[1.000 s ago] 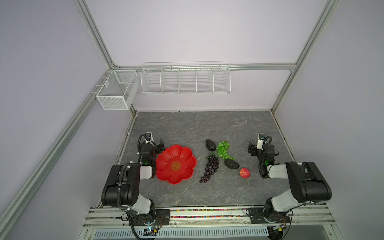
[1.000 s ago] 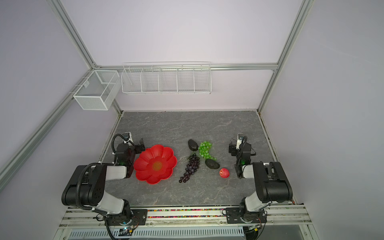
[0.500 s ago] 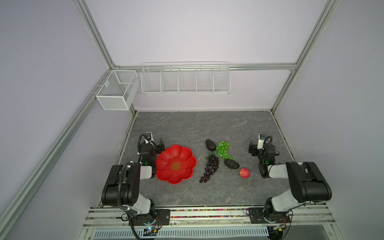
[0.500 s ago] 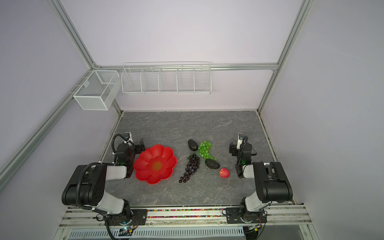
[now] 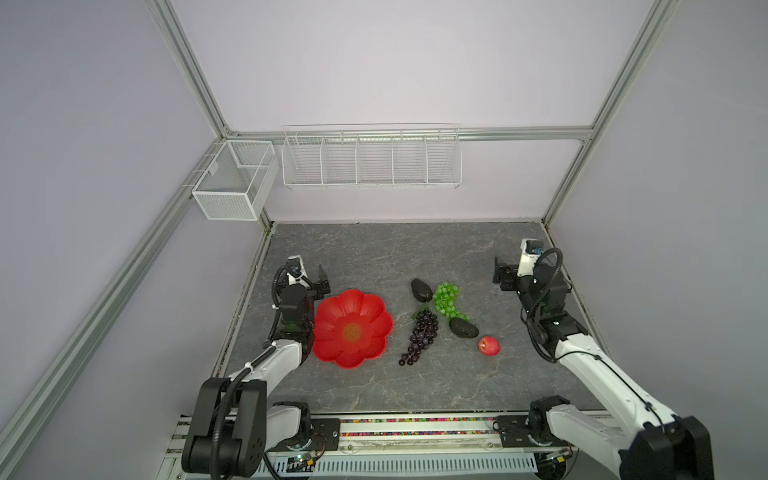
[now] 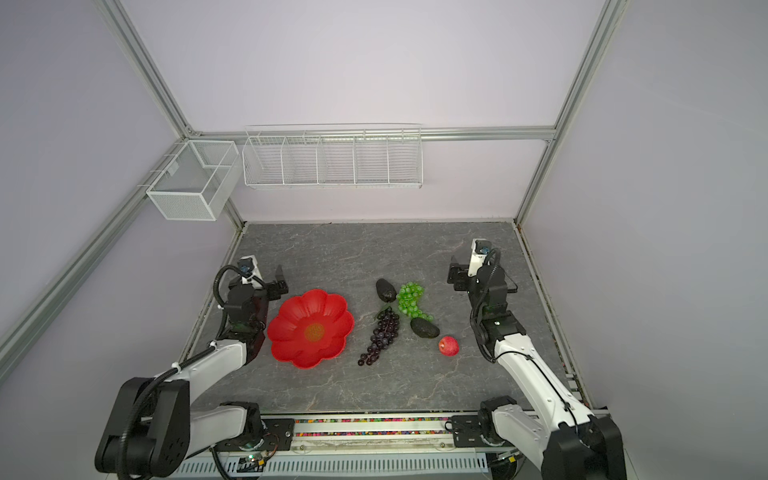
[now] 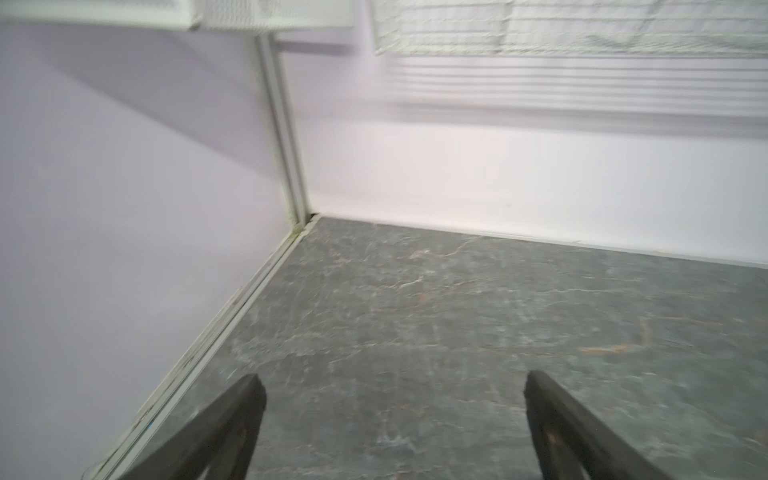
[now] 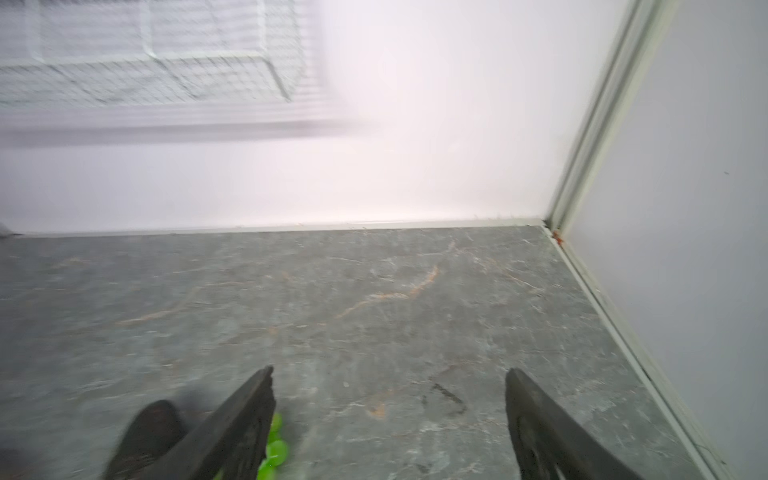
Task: Place and organize the fake fruits in the fruit bowl
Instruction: 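Reach the left gripper over the purple grapes while the right gripper hovers near the apple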
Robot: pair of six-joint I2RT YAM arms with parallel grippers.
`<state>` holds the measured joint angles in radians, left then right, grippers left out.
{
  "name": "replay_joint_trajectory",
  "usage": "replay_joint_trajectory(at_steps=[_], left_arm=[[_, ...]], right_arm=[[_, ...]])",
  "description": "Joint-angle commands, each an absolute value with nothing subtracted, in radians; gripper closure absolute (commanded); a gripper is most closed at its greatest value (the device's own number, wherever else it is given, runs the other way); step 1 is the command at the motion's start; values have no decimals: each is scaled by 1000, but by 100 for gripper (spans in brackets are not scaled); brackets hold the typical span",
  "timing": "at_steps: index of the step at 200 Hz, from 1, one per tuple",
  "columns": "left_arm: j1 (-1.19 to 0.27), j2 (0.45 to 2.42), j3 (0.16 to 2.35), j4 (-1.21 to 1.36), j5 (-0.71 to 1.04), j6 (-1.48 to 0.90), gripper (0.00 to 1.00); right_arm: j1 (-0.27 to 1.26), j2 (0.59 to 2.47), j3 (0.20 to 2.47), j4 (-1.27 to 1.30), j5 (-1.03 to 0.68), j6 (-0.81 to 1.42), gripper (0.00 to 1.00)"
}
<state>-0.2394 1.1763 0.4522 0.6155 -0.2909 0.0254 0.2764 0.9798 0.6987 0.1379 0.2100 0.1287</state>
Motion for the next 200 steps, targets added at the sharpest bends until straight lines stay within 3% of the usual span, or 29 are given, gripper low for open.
replay_joint_trajectory(at_steps=[1,33,70,97,140,200], left_arm=[[-363,1114,570,328,-319,80,5],[-507,1185,790,-58,-113,-57,10],[-786,1222,761,-108,-211,-142,12],[-850,1284,755,-99,-135,-264,27],[-971,1471,891,-162,-172,-312,27],[-1011,1693,1069,-168,-186,-514,30]], right_arm=[[317,904,665,-145,36,190,12],[332,835,507,100,-149,234,12],[369,875,554,46,-263,173,12],[383,807,553,-51,-328,140,12],[385,668,428,44,-346,193,12],[393,683,428,78,-373,204,12]])
